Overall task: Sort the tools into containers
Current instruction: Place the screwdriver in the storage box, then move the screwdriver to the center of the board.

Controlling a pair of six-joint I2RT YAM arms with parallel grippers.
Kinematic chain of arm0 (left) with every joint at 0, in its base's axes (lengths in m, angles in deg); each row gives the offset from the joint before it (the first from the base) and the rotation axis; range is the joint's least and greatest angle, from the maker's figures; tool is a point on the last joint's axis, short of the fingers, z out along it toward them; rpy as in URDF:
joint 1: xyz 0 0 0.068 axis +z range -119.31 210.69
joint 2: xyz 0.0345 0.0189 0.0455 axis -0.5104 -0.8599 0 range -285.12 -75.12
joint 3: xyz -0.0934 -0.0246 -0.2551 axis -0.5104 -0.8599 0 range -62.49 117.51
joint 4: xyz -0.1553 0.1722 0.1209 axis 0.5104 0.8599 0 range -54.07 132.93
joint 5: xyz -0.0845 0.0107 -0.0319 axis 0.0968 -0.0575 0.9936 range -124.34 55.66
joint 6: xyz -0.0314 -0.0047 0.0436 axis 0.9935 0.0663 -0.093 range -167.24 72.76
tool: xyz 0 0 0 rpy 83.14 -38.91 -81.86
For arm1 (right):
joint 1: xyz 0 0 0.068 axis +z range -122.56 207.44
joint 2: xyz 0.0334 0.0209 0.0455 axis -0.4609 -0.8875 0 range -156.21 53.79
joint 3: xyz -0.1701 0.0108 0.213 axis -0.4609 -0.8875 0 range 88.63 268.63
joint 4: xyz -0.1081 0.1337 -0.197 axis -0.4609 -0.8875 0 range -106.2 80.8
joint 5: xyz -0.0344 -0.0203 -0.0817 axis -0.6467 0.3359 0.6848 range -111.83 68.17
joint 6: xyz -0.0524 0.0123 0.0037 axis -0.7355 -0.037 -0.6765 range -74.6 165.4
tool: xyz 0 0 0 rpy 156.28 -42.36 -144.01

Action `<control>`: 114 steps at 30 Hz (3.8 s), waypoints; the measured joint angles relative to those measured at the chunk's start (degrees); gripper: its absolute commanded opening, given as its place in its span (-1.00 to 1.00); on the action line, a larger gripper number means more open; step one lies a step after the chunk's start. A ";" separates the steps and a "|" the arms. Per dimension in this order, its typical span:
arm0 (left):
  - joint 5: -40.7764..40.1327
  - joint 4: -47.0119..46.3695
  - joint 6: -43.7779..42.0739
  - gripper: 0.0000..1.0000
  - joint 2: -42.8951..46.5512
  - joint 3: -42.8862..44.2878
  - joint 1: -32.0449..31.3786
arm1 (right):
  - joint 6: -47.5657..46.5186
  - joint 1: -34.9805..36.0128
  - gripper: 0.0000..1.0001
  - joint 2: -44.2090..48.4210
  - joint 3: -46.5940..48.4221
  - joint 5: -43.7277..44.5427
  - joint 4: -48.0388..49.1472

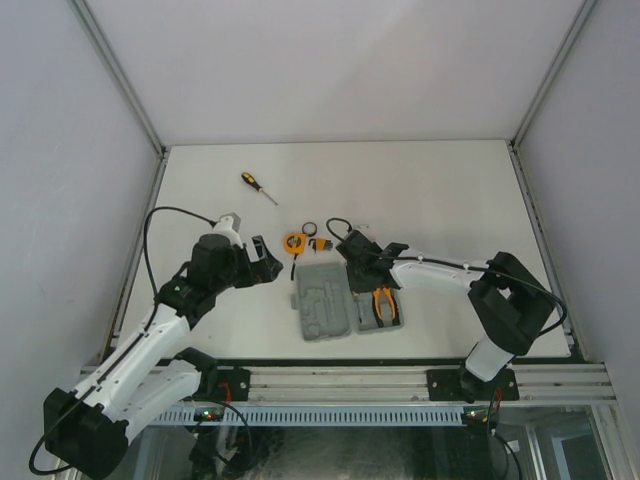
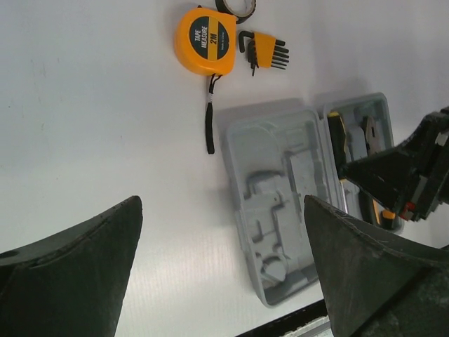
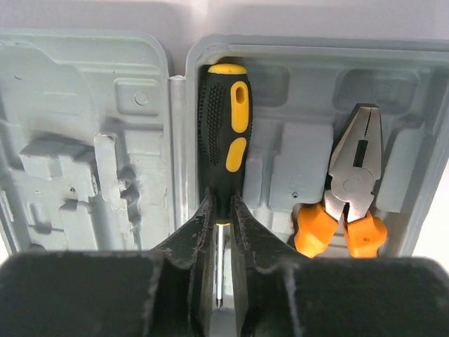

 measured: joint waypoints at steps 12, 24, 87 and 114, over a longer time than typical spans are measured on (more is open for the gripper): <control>-1.16 1.53 -0.04 1.00 -0.22 0.24 0.00 | -3.72 -0.35 -0.21 15.87 -1.36 -0.44 -9.60; -5.70 3.96 -0.31 0.99 -9.05 8.04 0.02 | -6.10 -1.51 -0.17 26.93 -6.10 2.47 -6.95; -22.62 23.30 -1.09 0.54 -94.64 94.42 14.25 | -4.28 -2.27 -0.19 32.81 -21.42 -0.24 1.53; -16.11 28.61 -4.04 -0.43 -97.81 98.16 15.04 | -4.63 -3.50 -0.19 32.81 -21.40 -1.55 2.16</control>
